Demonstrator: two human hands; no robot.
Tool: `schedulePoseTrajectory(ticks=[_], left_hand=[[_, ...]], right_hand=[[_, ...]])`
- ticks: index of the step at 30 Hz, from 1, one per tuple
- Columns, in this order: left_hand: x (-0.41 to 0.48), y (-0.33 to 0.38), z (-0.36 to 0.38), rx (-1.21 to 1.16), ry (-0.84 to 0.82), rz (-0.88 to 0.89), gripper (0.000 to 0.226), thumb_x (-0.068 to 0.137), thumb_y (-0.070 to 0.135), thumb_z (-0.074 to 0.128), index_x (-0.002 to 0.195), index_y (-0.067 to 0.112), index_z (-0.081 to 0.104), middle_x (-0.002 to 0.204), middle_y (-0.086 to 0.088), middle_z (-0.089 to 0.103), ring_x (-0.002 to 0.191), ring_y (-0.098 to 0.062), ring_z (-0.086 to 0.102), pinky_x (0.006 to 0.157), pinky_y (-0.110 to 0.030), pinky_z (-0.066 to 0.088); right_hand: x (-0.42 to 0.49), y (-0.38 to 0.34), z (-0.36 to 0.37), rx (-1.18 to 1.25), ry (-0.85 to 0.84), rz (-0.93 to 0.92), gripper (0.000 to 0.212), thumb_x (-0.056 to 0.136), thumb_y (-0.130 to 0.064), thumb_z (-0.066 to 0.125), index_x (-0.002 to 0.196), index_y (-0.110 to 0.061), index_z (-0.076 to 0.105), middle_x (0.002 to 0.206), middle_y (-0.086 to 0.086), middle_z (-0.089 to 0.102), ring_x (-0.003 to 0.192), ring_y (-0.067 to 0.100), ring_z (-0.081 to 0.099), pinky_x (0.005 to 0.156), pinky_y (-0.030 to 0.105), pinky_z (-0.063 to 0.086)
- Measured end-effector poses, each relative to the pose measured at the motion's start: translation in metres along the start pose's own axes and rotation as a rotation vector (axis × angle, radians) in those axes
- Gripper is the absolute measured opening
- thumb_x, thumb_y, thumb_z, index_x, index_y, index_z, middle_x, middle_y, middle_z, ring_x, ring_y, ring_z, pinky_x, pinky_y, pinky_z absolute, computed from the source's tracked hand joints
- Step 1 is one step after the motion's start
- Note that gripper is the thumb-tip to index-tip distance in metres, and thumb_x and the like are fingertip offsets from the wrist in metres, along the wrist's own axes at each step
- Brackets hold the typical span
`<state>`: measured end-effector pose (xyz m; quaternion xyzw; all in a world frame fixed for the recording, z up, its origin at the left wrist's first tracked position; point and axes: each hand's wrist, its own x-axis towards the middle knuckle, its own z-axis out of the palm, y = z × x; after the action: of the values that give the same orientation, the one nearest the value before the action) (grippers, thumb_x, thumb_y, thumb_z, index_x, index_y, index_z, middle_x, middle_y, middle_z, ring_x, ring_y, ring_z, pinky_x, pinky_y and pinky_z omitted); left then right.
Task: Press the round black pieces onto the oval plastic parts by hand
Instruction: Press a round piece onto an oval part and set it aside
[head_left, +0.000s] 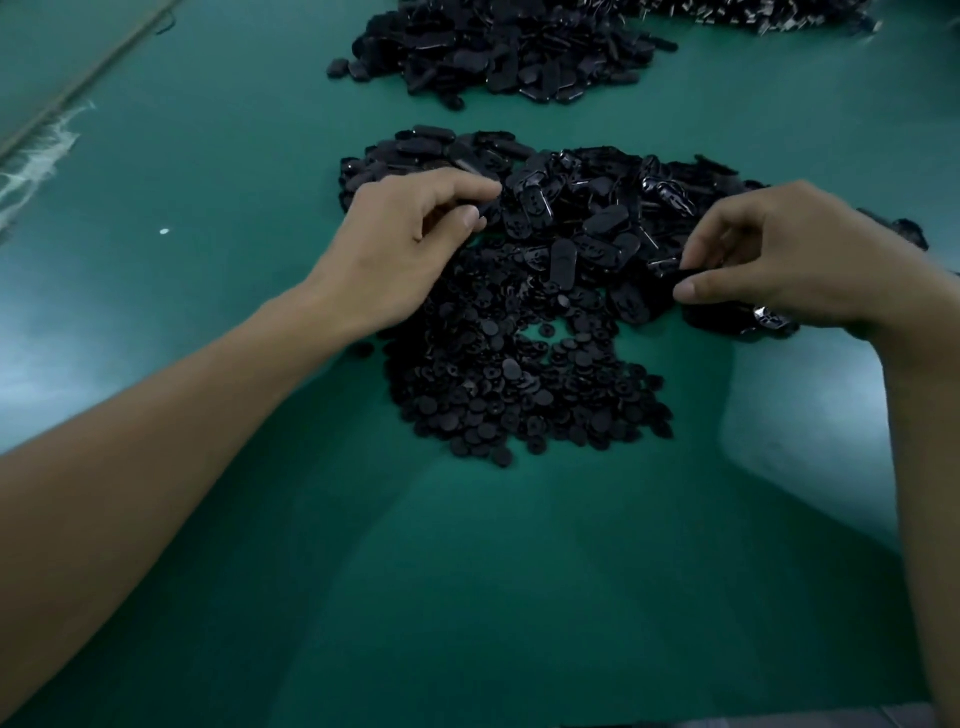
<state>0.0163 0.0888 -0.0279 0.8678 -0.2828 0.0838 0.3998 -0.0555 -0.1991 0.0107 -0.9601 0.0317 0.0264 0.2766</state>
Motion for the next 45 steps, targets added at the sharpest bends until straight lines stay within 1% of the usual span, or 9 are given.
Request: schedulePoseTrajectory(ticks=[3, 6, 9, 11, 14, 17, 22, 29, 45], left_hand=[[0.001, -0.005, -0.001, 0.034, 0.032, -0.02, 0.029, 0.103, 0.015, 0.054, 0.13, 0.02, 0.066, 0.096, 0.024, 0.063, 0.079, 0.018, 0.058, 0.073, 0.001, 0.04], [0.001, -0.01, -0.002, 0.047, 0.042, -0.07, 0.03, 0.104, 0.018, 0.05, 0.131, 0.023, 0.061, 0.08, 0.016, 0.068, 0.066, 0.002, 0.06, 0.053, -0.009, 0.038], [0.001, -0.012, -0.003, 0.053, 0.069, -0.136, 0.025, 0.102, 0.025, 0.053, 0.125, 0.026, 0.062, 0.07, 0.011, 0.067, 0.089, -0.013, 0.067, 0.074, -0.011, 0.045], [0.001, -0.009, -0.003, 0.041, 0.123, -0.131, 0.016, 0.1, 0.026, 0.058, 0.113, 0.026, 0.067, 0.066, 0.008, 0.065, 0.075, -0.009, 0.067, 0.081, -0.014, 0.048], [0.001, 0.004, -0.004, -0.019, 0.165, -0.056, 0.009, 0.096, 0.023, 0.065, 0.093, 0.02, 0.073, 0.066, 0.002, 0.065, 0.059, 0.005, 0.057, 0.064, -0.009, 0.043], [-0.002, 0.021, -0.003, -0.141, 0.044, -0.001, 0.013, 0.095, 0.026, 0.068, 0.089, 0.018, 0.075, 0.069, 0.007, 0.07, 0.06, -0.001, 0.059, 0.057, -0.016, 0.047], [-0.005, 0.038, -0.004, -0.473, -0.197, -0.07, 0.01, 0.096, 0.02, 0.068, 0.1, 0.013, 0.074, 0.085, -0.006, 0.075, 0.073, -0.013, 0.07, 0.065, -0.026, 0.059], [-0.005, 0.037, -0.003, -0.685, -0.206, -0.187, 0.011, 0.09, 0.002, 0.07, 0.1, 0.005, 0.072, 0.079, -0.009, 0.076, 0.07, -0.016, 0.072, 0.066, -0.024, 0.059], [-0.005, 0.032, -0.003, -0.662, -0.14, -0.155, 0.01, 0.087, 0.007, 0.076, 0.083, 0.012, 0.068, 0.071, -0.007, 0.075, 0.067, -0.02, 0.074, 0.061, -0.027, 0.059]], right_hand=[[0.002, 0.005, -0.001, 0.037, 0.078, -0.015, 0.017, 0.079, -0.023, 0.083, 0.08, -0.026, 0.066, 0.081, 0.003, 0.07, 0.07, 0.02, 0.064, 0.068, 0.031, 0.047], [0.002, 0.001, 0.003, 0.058, 0.16, -0.062, 0.014, 0.088, -0.019, 0.076, 0.085, -0.029, 0.066, 0.083, 0.0, 0.071, 0.077, 0.02, 0.067, 0.07, 0.03, 0.049], [0.0, -0.012, 0.009, 0.153, 0.201, -0.123, 0.016, 0.093, -0.012, 0.069, 0.094, -0.027, 0.07, 0.091, 0.001, 0.072, 0.086, 0.02, 0.069, 0.082, 0.035, 0.057], [-0.004, -0.023, 0.012, 0.27, 0.178, -0.166, 0.021, 0.094, -0.008, 0.067, 0.094, -0.028, 0.072, 0.093, 0.0, 0.073, 0.082, 0.011, 0.068, 0.079, 0.024, 0.056], [-0.008, -0.035, 0.015, 0.419, 0.117, -0.214, 0.026, 0.094, -0.005, 0.066, 0.094, -0.03, 0.074, 0.084, -0.005, 0.075, 0.069, 0.001, 0.062, 0.063, 0.012, 0.049], [-0.01, -0.043, 0.021, 0.486, 0.09, -0.284, 0.025, 0.093, -0.005, 0.066, 0.096, -0.028, 0.074, 0.08, -0.008, 0.075, 0.072, 0.001, 0.063, 0.065, 0.013, 0.05], [-0.011, -0.054, 0.03, 0.607, 0.045, -0.396, 0.017, 0.088, 0.0, 0.069, 0.096, -0.016, 0.071, 0.077, -0.014, 0.075, 0.072, -0.003, 0.067, 0.068, 0.01, 0.049], [-0.009, -0.058, 0.039, 0.669, 0.076, -0.402, 0.019, 0.089, 0.001, 0.069, 0.093, -0.017, 0.067, 0.077, -0.008, 0.074, 0.07, 0.004, 0.068, 0.07, 0.014, 0.052], [-0.01, -0.063, 0.048, 0.746, 0.216, -0.355, 0.024, 0.082, 0.007, 0.075, 0.093, -0.01, 0.064, 0.1, 0.014, 0.071, 0.082, 0.013, 0.071, 0.075, 0.021, 0.056]])
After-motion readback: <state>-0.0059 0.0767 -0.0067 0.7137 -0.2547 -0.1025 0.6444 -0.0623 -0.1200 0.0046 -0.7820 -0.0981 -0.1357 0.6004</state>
